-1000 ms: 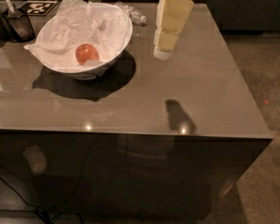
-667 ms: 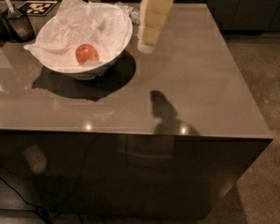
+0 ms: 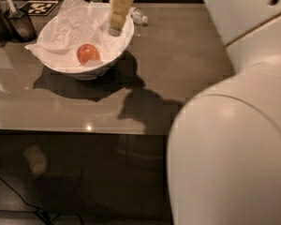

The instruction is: Pick apple from white bowl

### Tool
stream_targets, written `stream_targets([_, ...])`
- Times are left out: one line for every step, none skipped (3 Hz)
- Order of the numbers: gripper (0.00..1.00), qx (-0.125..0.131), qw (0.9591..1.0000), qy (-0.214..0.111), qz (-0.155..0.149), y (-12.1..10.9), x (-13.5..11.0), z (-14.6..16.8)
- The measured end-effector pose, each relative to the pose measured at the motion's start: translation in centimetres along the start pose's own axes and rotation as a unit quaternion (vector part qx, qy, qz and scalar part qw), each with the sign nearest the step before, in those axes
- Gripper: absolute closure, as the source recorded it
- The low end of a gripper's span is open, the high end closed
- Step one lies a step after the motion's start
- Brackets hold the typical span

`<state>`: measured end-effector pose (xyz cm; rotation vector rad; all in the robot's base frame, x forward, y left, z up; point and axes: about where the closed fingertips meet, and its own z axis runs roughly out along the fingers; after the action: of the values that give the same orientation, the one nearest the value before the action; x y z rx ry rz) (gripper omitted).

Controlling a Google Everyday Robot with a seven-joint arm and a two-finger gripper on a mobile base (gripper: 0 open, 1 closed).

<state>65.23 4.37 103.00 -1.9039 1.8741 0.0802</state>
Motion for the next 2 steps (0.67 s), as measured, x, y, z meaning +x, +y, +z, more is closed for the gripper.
stream_targets([0.00,0.020,0.9997,-0.015,0.001,-1.4,-0.7,0.0])
stream_targets([0.00,0.015,0.9998,-0.013,-0.004,-2.1,-1.4,2.2])
